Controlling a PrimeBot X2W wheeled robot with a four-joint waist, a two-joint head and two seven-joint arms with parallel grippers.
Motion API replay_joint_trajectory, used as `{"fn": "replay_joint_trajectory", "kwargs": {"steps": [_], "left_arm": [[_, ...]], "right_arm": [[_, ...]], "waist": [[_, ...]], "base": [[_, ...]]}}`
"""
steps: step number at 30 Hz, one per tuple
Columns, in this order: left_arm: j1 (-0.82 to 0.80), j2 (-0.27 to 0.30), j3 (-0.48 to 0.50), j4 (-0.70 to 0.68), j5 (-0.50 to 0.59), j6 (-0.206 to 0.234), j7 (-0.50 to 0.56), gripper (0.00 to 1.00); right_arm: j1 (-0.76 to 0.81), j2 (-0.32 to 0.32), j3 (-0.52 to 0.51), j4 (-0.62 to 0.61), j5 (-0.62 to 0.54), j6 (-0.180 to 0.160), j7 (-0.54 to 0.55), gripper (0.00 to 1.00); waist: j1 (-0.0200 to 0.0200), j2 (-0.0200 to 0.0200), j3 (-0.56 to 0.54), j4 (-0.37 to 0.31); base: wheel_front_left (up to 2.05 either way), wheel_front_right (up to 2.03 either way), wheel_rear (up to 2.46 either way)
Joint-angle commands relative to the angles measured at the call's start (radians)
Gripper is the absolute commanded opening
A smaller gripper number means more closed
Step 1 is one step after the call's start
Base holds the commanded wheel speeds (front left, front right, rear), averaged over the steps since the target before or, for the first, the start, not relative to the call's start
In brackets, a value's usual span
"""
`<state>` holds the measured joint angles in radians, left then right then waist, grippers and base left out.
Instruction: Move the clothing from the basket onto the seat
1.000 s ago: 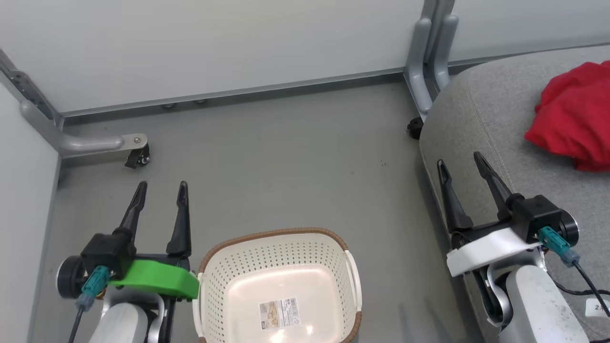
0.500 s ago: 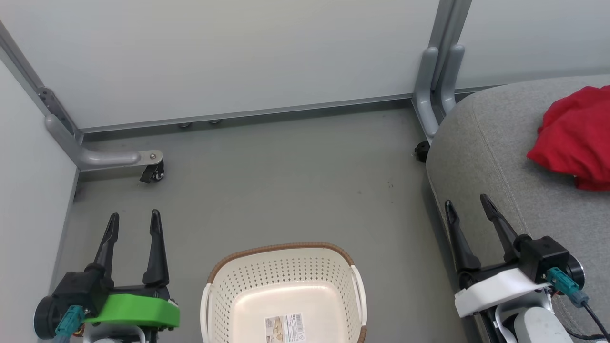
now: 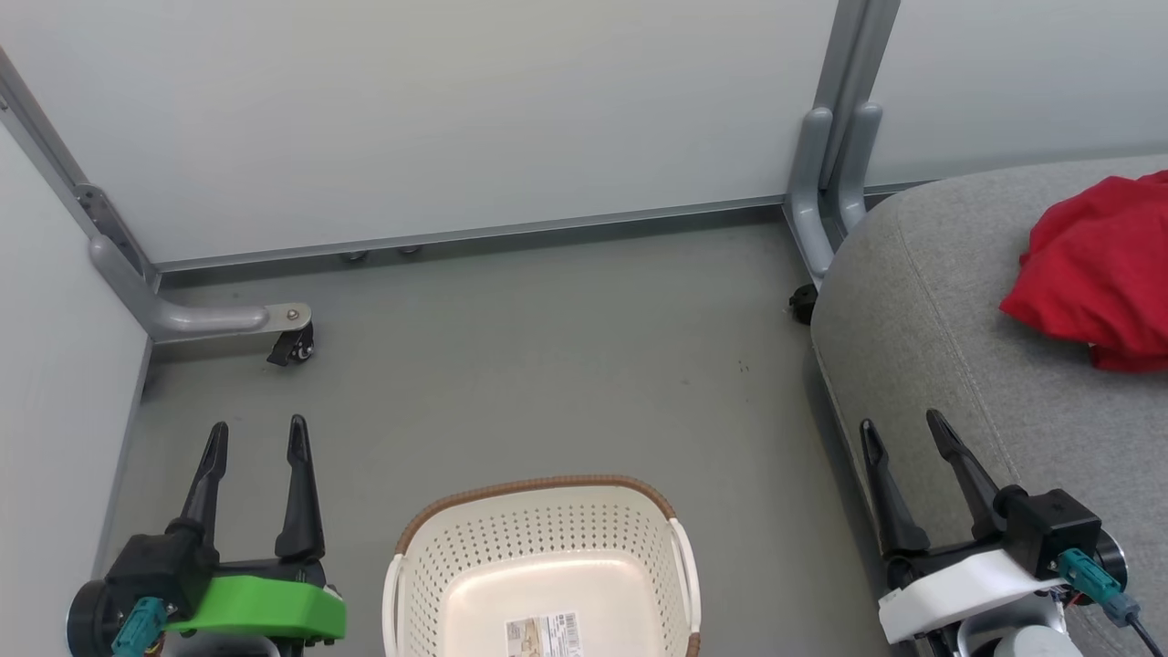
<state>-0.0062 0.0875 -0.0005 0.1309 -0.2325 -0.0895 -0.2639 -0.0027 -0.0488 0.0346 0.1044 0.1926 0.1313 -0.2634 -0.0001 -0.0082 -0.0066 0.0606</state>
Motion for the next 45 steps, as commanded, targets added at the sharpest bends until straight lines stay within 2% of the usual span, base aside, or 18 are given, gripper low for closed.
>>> {"fn": "replay_joint_trajectory", "kwargs": {"steps": [1,7,8,12,28,45], "left_arm": [[0.012,-0.002,0.004,-0.003,0.012,-0.006,-0.001,1.0],[0.016,-0.01,0.014,0.007,0.041,0.001,0.0,1.0],[0.001,-0.01,0.011,0.006,0.042,-0.003,0.0,0.0],[0.005,-0.015,0.005,0.047,0.04,-0.003,0.001,0.0],[-0.021,-0.019,0.031,0.062,-0.257,-0.011,0.082,0.0],[-0.043,-0.023,0.05,0.072,-0.518,-0.018,0.15,0.0]], "right_arm": [[0.015,-0.003,-0.005,0.001,-0.007,-0.001,-0.002,1.0],[0.003,-0.003,-0.01,0.013,-0.012,-0.001,-0.002,1.0],[0.002,0.0,-0.008,0.012,-0.008,0.0,0.0,0.0],[0.016,0.006,-0.004,0.046,-0.006,0.0,0.001,0.0],[-0.01,-0.009,-0.017,0.063,0.308,0.0,0.065,0.0],[-0.034,-0.018,-0.034,0.079,0.578,0.0,0.126,0.0]], "waist": [[0.0001,0.0082,-0.002,-0.001],[0.0001,0.0082,-0.006,-0.002],[0.0001,0.0,-0.006,-0.002],[0.0001,0.0,-0.006,-0.002],[0.0001,0.0011,-0.004,-0.01],[0.0001,0.0022,-0.002,-0.018]], "base": [[0.0,0.0,0.0],[0.0,0.0,0.0],[0.0,0.0,0.0],[0.0,0.0,0.0],[0.0,0.0,0.0],[0.0,0.0,0.0]]}}
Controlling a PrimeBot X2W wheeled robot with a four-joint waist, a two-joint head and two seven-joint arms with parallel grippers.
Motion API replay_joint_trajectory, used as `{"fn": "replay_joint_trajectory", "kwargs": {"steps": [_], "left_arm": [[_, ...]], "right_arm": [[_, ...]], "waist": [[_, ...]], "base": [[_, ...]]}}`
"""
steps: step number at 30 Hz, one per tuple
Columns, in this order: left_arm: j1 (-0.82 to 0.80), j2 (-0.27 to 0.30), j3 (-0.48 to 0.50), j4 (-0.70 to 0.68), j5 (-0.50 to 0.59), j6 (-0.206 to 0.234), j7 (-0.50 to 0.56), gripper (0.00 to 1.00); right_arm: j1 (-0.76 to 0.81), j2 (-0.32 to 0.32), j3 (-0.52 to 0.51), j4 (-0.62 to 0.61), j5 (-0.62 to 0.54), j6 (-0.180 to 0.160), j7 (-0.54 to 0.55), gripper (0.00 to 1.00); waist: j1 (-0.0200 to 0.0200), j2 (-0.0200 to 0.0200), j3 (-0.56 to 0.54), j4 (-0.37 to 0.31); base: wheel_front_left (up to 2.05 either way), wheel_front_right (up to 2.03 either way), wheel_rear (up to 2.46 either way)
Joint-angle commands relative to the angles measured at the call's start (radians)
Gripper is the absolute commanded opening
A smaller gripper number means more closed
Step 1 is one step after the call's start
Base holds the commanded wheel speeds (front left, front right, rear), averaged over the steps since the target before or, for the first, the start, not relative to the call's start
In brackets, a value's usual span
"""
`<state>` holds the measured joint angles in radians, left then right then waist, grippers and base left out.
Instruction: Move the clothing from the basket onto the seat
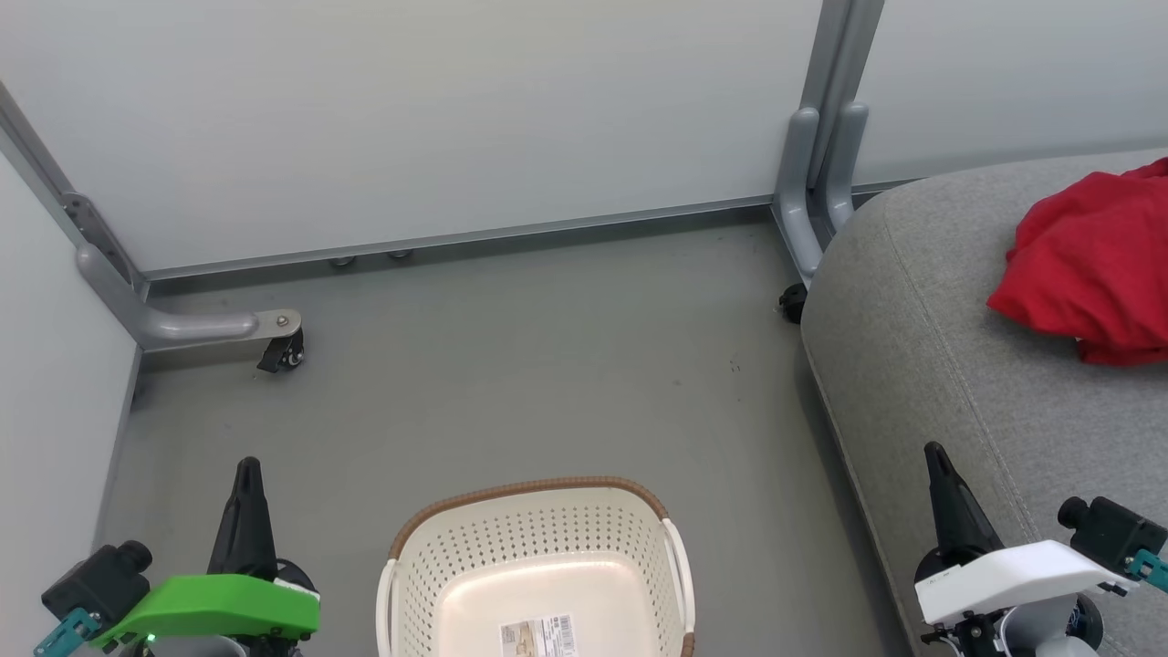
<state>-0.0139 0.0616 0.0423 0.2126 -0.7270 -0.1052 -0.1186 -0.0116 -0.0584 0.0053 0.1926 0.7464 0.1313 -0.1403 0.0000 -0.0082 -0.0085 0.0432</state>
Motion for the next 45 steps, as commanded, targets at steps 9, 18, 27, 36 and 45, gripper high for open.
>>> {"fn": "replay_joint_trajectory", "kwargs": {"steps": [9,18,27,36,45], "left_arm": [[-0.045,0.001,0.016,-0.004,-0.141,-0.007,0.036,0.0],[-0.055,-0.001,0.025,0.001,-0.261,-0.011,0.068,0.0],[-0.063,-0.002,0.034,0.006,-0.361,-0.012,0.094,0.0],[-0.07,-0.004,0.041,0.011,-0.453,-0.016,0.119,0.0],[-0.075,-0.005,0.047,0.015,-0.535,-0.017,0.141,0.0]], "right_arm": [[-0.035,-0.012,-0.014,-0.001,0.144,0.0,0.033,0.0],[-0.047,-0.014,-0.025,0.007,0.266,0.0,0.064,0.0],[-0.055,-0.015,-0.035,0.014,0.366,0.0,0.089,0.0],[-0.063,-0.015,-0.044,0.02,0.458,0.0,0.114,0.0],[-0.07,-0.015,-0.053,0.026,0.541,-0.001,0.137,0.0]], "waist": [[0.0,0.0027,0.001,-0.004],[0.0,0.0033,0.002,-0.009],[0.0,0.0039,0.004,-0.013],[0.0,0.0045,0.005,-0.017],[0.0,0.0051,0.006,-0.021]], "base": [[0.0,0.0,0.0],[0.0,0.0,0.0],[0.0,0.0,0.0],[0.0,0.0,0.0],[0.0,0.0,0.0]]}}
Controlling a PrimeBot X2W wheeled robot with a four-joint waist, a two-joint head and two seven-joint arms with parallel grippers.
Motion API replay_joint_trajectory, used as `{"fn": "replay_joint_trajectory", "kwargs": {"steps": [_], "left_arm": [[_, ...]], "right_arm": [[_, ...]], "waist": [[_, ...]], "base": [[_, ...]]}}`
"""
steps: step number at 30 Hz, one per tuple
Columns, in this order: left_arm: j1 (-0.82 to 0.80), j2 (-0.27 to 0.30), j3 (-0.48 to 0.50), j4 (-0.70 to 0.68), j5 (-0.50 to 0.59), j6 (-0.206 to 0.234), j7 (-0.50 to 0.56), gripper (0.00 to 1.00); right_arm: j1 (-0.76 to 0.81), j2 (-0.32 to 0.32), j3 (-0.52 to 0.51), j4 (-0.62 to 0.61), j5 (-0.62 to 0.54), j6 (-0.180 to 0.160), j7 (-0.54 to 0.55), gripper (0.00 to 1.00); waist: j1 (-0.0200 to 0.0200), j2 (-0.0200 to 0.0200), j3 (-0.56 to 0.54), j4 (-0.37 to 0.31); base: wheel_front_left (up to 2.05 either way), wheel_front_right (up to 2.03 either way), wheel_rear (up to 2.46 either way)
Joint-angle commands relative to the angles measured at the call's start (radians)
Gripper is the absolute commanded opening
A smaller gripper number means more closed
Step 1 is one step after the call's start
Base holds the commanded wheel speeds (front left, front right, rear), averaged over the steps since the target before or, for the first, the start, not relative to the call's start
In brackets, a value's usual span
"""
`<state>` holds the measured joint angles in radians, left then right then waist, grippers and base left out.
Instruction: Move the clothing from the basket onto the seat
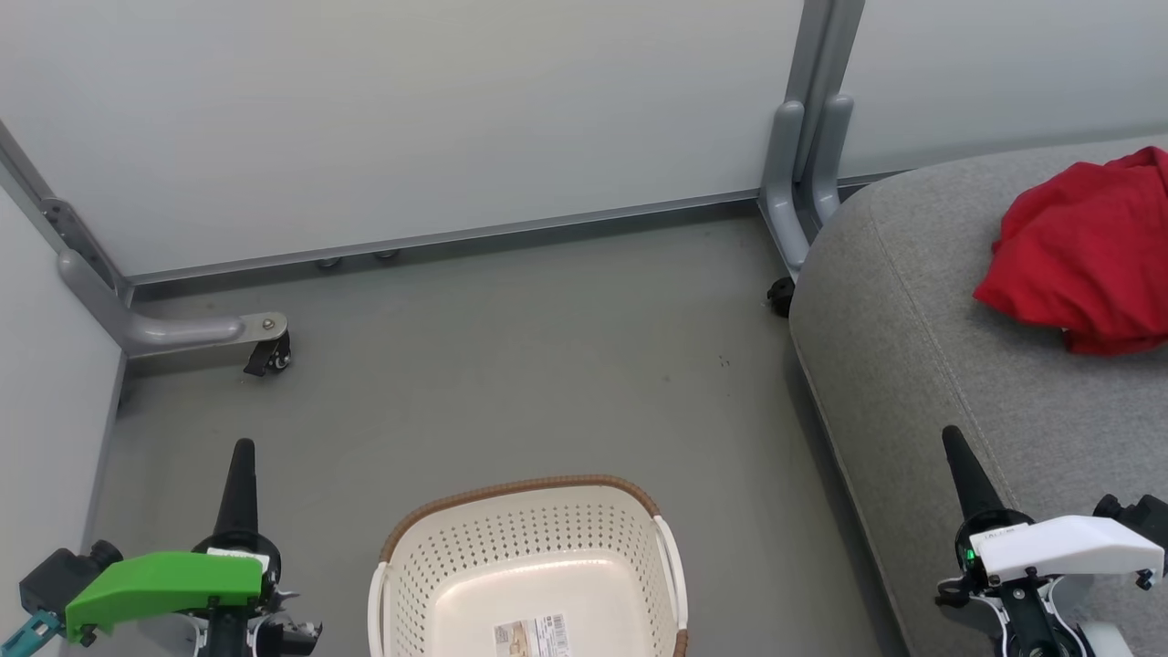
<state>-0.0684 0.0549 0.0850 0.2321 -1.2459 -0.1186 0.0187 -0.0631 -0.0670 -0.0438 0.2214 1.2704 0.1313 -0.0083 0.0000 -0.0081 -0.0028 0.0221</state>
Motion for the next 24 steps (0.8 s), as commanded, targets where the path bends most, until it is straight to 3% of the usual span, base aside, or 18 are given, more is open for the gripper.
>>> {"fn": "replay_joint_trajectory", "kwargs": {"steps": [1,24], "left_arm": [[-0.022,0.001,0.005,-0.004,-0.027,-0.004,0.007,0.0],[-0.038,-0.002,0.021,0.007,-0.22,-0.011,0.059,0.0]], "right_arm": [[-0.02,-0.006,-0.005,-0.002,0.027,-0.001,0.009,0.0],[-0.036,-0.005,-0.029,0.012,0.218,-0.001,0.063,0.0]], "waist": [[0.0,0.0051,0.0,-0.001],[0.0,0.0067,0.003,-0.012]], "base": [[0.0,0.0,0.0],[0.0,0.0,0.0]]}}
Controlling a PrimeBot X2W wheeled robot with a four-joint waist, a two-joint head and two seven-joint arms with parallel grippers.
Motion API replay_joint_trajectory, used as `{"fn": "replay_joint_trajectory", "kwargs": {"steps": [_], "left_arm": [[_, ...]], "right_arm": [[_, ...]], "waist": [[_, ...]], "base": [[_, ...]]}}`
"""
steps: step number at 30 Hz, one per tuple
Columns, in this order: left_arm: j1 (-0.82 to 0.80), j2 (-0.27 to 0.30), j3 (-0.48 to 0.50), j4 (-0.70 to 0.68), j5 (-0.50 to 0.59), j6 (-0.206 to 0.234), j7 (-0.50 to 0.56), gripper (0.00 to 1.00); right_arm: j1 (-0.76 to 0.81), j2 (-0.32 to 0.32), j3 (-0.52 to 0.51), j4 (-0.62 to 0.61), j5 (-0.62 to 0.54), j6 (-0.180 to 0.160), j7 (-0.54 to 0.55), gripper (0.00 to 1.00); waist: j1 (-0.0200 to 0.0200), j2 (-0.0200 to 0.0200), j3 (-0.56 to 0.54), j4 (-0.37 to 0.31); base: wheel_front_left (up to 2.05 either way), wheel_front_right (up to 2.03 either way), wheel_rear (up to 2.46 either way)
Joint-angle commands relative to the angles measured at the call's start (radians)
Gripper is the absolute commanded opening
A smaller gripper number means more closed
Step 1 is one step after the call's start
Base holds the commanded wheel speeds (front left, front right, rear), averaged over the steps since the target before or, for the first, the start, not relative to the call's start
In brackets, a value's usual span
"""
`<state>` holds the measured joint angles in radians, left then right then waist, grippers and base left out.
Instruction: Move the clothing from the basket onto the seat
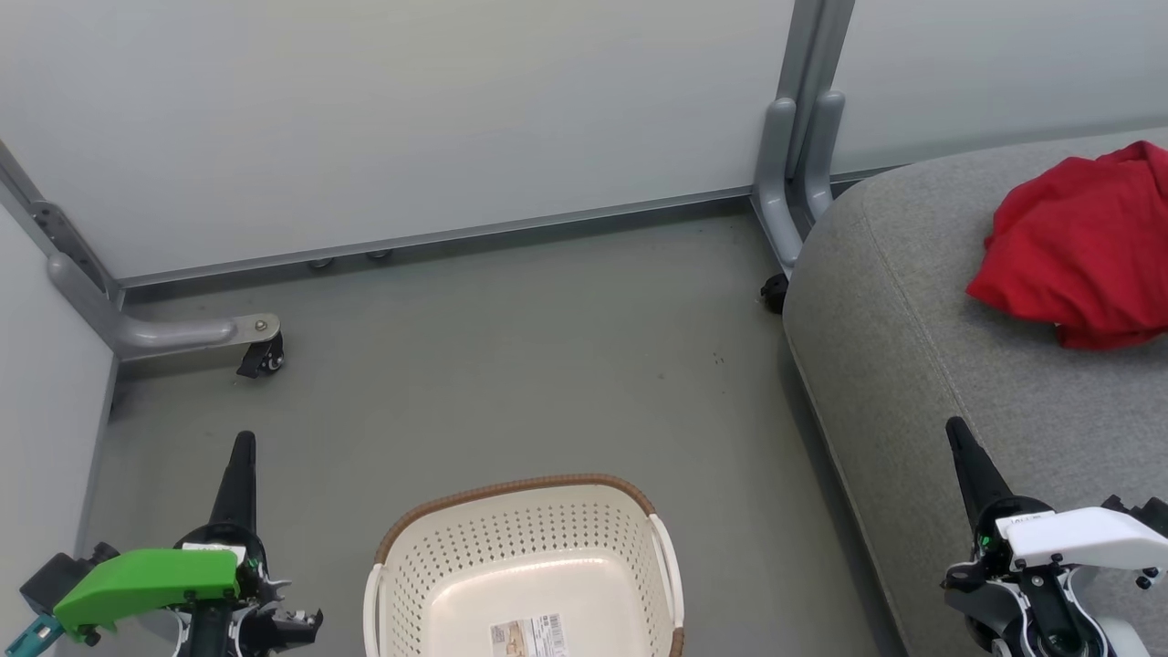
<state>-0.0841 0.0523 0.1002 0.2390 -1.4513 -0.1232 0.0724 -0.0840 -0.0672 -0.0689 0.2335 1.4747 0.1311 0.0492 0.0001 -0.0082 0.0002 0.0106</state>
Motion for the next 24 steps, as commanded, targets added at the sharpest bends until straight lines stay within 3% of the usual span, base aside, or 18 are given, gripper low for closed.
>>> {"fn": "replay_joint_trajectory", "kwargs": {"steps": [1,24], "left_arm": [[-0.023,0.0,0.006,0.0,-0.022,-0.006,0.007,0.0],[-0.031,-0.003,0.016,0.008,-0.162,-0.01,0.046,0.0]], "right_arm": [[-0.016,-0.004,-0.004,0.0,0.02,0.0,0.006,0.0],[-0.026,-0.001,-0.024,0.012,0.16,0.0,0.048,0.0]], "waist": [[-0.0001,0.0068,0.0,-0.001],[-0.0001,0.0082,0.003,-0.011]], "base": [[0.0,0.0,0.0],[0.0,0.0,0.0]]}}
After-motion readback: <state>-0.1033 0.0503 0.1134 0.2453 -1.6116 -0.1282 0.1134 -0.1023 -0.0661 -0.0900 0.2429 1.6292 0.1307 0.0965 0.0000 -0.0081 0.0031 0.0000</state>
